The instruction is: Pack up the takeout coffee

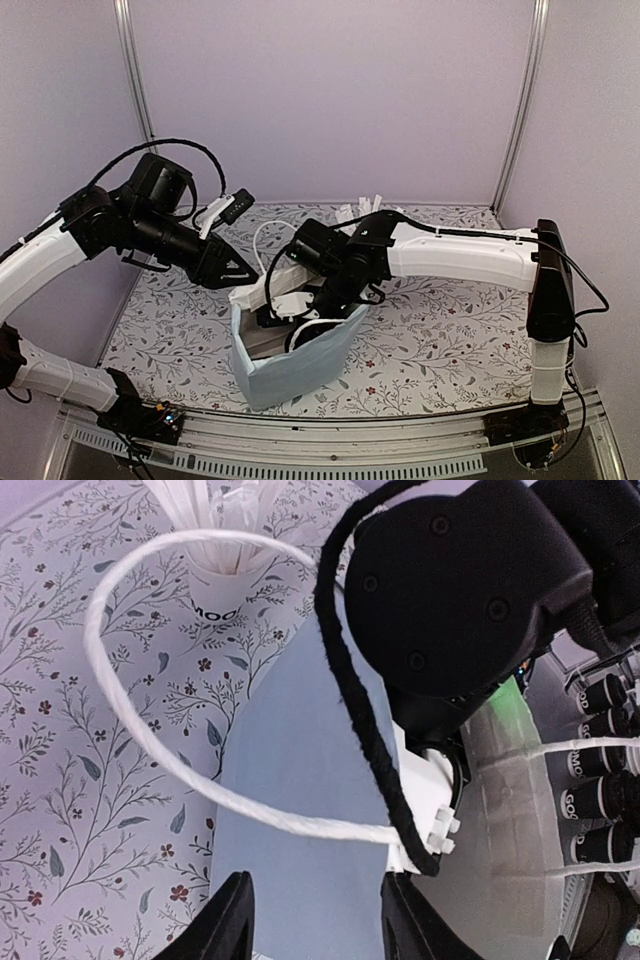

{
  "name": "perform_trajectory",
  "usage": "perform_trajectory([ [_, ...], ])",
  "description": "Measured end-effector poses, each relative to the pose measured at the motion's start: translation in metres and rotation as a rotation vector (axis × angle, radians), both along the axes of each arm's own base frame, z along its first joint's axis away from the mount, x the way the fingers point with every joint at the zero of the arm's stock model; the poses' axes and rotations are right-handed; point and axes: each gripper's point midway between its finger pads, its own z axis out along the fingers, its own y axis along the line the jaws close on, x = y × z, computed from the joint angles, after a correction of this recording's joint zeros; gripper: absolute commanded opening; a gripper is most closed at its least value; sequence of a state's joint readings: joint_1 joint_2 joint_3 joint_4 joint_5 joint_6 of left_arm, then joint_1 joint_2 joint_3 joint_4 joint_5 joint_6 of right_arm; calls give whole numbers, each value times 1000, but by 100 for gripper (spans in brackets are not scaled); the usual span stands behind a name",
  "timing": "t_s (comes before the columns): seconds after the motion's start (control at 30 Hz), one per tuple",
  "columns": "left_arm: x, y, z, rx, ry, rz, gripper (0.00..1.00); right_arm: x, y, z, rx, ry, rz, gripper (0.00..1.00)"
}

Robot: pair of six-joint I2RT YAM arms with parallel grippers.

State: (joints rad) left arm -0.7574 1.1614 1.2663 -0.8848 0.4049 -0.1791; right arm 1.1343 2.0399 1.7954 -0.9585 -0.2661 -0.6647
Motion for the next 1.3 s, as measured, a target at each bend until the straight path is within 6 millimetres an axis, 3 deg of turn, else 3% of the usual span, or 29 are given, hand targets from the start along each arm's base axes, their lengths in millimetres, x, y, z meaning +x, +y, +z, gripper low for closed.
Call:
perform_trajectory([
  [0.2, -3, -7, -3, 33, 2, -34, 53, 0, 0, 0, 8, -1, -7, 55],
  [0.53, -11, -8, 18, 7, -41, -60, 59, 1, 1, 1, 13, 4, -23, 55],
  [0.7, -14, -7, 11, 31, -25, -64, 62, 0, 1, 1, 25, 3, -29, 55],
  [0.87, -19, -12, 1, 60, -7, -90, 46, 0, 0, 1, 49, -6, -31, 55],
  [1.03, -18, -15, -18, 112, 22, -106, 22, -1, 1, 1, 72, -18, -27, 55],
  [1.13, -17, -15, -26, 140, 30, -109, 17, -1, 1, 2, 82, -26, -26, 54],
  [1.3, -13, -12, -28, 166, 2, -104, 0, -2, 1, 2, 96, -35, -18, 53],
])
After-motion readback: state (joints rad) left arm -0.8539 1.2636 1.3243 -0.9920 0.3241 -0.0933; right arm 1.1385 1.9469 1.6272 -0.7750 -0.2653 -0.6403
